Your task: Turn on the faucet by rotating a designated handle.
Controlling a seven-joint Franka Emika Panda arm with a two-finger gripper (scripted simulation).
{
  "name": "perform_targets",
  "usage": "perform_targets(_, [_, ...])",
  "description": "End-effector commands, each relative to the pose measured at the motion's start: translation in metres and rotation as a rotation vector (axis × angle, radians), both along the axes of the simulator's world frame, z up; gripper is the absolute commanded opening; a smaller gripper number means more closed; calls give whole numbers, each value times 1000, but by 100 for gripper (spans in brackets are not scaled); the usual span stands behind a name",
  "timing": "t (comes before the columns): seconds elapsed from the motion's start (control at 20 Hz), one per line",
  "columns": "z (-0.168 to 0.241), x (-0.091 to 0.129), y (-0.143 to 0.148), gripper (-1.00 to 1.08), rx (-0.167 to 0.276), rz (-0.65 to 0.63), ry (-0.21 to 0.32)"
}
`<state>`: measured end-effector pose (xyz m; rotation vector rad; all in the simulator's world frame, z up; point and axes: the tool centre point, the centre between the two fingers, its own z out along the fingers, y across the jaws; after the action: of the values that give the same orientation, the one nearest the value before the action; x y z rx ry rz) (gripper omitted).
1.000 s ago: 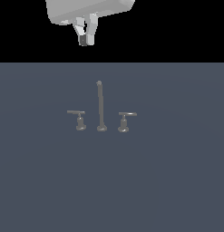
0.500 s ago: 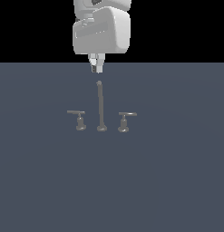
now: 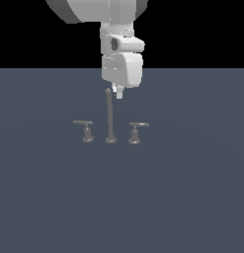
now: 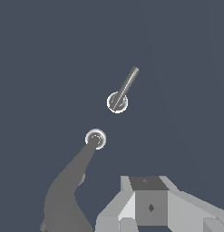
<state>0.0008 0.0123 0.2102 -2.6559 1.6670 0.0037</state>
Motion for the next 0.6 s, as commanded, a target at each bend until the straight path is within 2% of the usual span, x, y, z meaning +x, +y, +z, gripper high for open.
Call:
perform_targets(0.0, [-17,14,-10,-100,-2,-71,0])
perform_targets(0.55, [-87,61,-65,-100,-8,-364,2])
